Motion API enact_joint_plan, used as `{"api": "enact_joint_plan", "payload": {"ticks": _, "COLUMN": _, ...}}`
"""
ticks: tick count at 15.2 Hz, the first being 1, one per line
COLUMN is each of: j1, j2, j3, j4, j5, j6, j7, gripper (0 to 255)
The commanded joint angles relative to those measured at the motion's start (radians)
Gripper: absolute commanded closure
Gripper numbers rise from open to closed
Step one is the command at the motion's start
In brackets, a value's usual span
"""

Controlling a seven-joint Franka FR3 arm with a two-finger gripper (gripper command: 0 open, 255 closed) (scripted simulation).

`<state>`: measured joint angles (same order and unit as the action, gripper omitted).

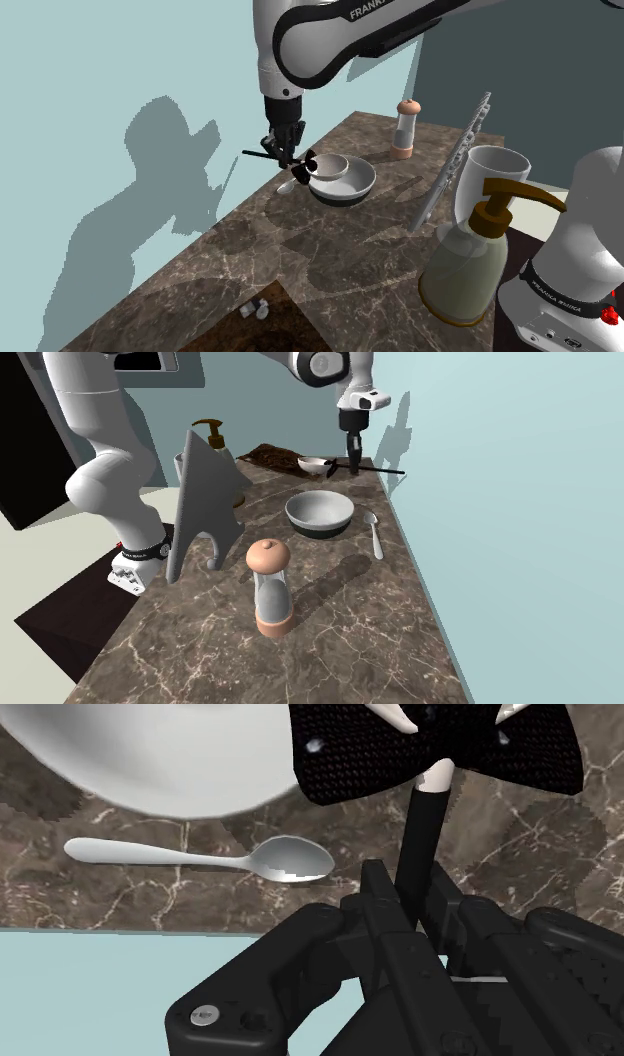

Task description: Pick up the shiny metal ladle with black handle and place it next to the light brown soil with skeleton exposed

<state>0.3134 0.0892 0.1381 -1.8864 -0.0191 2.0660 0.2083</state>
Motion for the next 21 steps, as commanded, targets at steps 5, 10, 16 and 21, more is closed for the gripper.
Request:
{"api": "enact_joint_plan", "payload": {"ticks": 5, "j1": 0.054, "j2": 0.040, "j3": 0.040, "j4": 0.020, "j5": -0.022, "j6": 0.018, "j7": 0.105, "gripper": 255}}
{"api": "enact_joint_plan", "payload": {"ticks": 10, "j1": 0.055, "j2": 0.060, "j3": 0.039, "j4": -0.023, "j5": -0.028, "j6": 0.080, "j7": 0.109, "gripper": 255}}
{"api": "enact_joint_plan", "payload": {"ticks": 16, "j1": 0.056, "j2": 0.090, "j3": 0.038, "j4": -0.067, "j5": -0.036, "j6": 0.154, "j7": 0.115, "gripper": 255}}
{"api": "enact_joint_plan", "payload": {"ticks": 21, "j1": 0.058, "j2": 0.120, "j3": 0.036, "j4": -0.098, "j5": -0.045, "j6": 0.215, "j7": 0.122, "gripper": 255}}
